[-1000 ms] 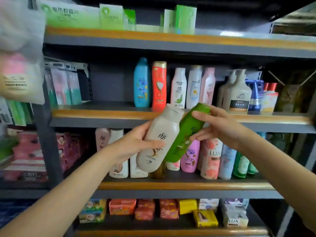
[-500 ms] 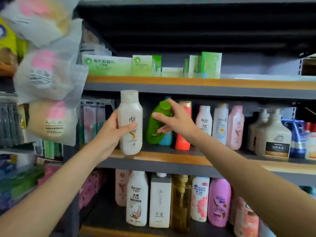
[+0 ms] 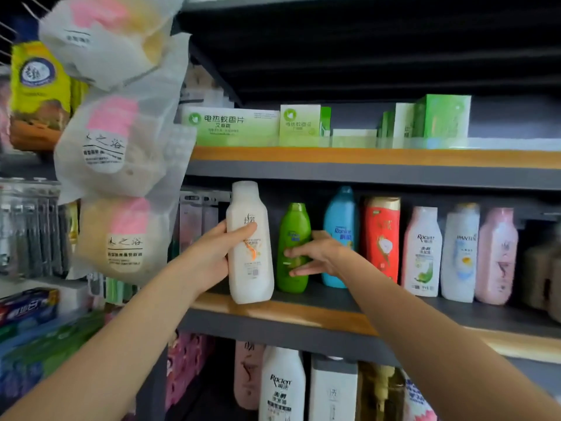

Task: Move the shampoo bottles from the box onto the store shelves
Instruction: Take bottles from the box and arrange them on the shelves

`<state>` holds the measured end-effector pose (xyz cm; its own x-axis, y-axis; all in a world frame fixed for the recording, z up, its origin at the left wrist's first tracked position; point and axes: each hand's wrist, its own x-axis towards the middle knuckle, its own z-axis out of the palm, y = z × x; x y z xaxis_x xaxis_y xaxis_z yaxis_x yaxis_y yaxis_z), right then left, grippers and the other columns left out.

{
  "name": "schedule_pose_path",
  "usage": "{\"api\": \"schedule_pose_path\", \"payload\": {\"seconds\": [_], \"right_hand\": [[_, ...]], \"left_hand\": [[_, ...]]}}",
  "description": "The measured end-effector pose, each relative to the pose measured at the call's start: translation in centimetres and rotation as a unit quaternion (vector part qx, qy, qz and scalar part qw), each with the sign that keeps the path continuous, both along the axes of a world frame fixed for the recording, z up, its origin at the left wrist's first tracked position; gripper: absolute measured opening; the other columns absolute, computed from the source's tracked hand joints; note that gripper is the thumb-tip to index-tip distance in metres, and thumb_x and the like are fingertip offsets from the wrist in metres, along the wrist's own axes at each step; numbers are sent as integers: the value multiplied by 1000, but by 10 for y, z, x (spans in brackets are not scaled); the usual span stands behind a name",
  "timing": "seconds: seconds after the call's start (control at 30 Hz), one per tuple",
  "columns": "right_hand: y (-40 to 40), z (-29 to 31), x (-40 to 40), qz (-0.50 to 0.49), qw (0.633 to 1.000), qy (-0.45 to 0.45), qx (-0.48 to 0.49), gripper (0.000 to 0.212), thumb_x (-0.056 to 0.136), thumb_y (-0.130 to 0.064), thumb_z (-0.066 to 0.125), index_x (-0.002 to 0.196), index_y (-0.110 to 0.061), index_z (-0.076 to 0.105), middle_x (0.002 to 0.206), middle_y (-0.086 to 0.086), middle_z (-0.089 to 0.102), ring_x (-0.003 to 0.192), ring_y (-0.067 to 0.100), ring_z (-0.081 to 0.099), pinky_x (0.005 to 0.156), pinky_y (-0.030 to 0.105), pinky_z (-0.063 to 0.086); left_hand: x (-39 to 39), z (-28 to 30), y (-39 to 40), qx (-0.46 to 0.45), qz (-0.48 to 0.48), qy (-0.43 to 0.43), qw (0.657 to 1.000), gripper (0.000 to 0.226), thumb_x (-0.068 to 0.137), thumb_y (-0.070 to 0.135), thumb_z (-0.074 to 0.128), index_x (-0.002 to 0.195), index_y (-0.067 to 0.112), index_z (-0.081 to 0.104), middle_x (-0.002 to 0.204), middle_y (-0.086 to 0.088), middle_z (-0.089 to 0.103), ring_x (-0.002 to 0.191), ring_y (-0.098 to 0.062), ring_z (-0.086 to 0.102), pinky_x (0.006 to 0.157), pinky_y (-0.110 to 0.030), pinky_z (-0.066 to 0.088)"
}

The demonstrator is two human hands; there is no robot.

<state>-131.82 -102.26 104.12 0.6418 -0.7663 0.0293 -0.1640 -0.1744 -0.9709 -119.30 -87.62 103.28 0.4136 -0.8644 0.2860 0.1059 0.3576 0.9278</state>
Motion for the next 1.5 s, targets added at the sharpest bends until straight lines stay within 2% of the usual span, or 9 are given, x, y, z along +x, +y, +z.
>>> {"api": "schedule_pose_path", "payload": {"seconds": [0.3, 0.43, 0.53, 0.67, 0.83, 0.93, 1.03, 1.27, 1.5], "right_hand": [[-11, -12, 27, -7, 1000, 14, 4, 50, 82, 2, 67, 125, -1, 43, 123, 24, 56, 57, 26, 65, 48, 27, 57], [-10, -14, 22, -22, 1000, 11, -4, 49, 82, -1, 69, 123, -2, 42, 122, 22, 55, 83, 38, 69, 53, 30, 58], [-1, -10, 8, -83, 993, 0, -86, 47, 84, -10, 67, 124, -3, 42, 101, 15, 59, 67, 33, 67, 63, 37, 58], [27, -12, -16, -20, 961, 5, -274, 52, 80, -25, 72, 121, -11, 44, 101, 1, 58, 59, 15, 62, 51, 27, 55], [40, -10, -53, -6, 936, -23, -351, 57, 71, -31, 79, 119, -18, 50, 100, -2, 64, 83, 13, 61, 61, 24, 50], [38, -8, -81, -58, 935, -50, -345, 60, 69, -30, 81, 117, -16, 47, 98, 0, 63, 79, 13, 62, 55, 24, 51], [37, -15, -106, -157, 910, -41, -380, 64, 70, -34, 77, 117, -14, 39, 101, 3, 64, 91, 25, 63, 73, 45, 54], [26, -25, -157, -258, 880, -17, -398, 58, 69, -40, 74, 99, -19, 30, 89, -2, 61, 87, 20, 63, 70, 35, 52], [-25, -19, -252, -413, 855, 85, -303, 63, 73, -43, 72, 110, -7, 36, 88, 4, 56, 91, 31, 62, 75, 39, 51]], "left_hand": [[11, 14, -21, 41, -1, -5, 999, 30, 89, 16, 57, 119, 9, 56, 101, -12, 66, 91, -24, 64, 74, -39, 50], [15, 17, -35, 27, 64, 7, 998, 39, 89, 7, 58, 127, 4, 51, 91, -10, 63, 79, -23, 61, 62, -36, 50], [12, 8, -37, 11, 88, -44, 995, 38, 88, 4, 59, 125, 9, 51, 91, -7, 63, 84, -22, 62, 60, -32, 51], [-6, -6, -22, -24, -7, -144, 989, 44, 79, 15, 64, 121, 24, 53, 109, -3, 68, 101, -20, 65, 85, -36, 53], [-54, 4, -28, -66, -73, -227, 969, 50, 70, 20, 66, 118, 28, 53, 111, -1, 67, 102, -14, 65, 82, -29, 56], [-84, 8, -44, -94, -71, -219, 969, 43, 72, 16, 67, 113, 27, 55, 110, -2, 67, 102, -16, 65, 83, -31, 55], [-116, 5, -63, -110, -71, -186, 974, 42, 72, 17, 69, 110, 29, 56, 109, -1, 68, 104, -15, 64, 87, -31, 51], [-173, 3, -92, -82, -106, -194, 972, 48, 83, 13, 67, 127, 26, 50, 115, 1, 66, 105, -13, 63, 89, -28, 48], [-217, -3, -118, 29, -90, -303, 948, 44, 90, 9, 57, 132, 16, 47, 126, -1, 56, 115, -14, 53, 105, -34, 40]]}}
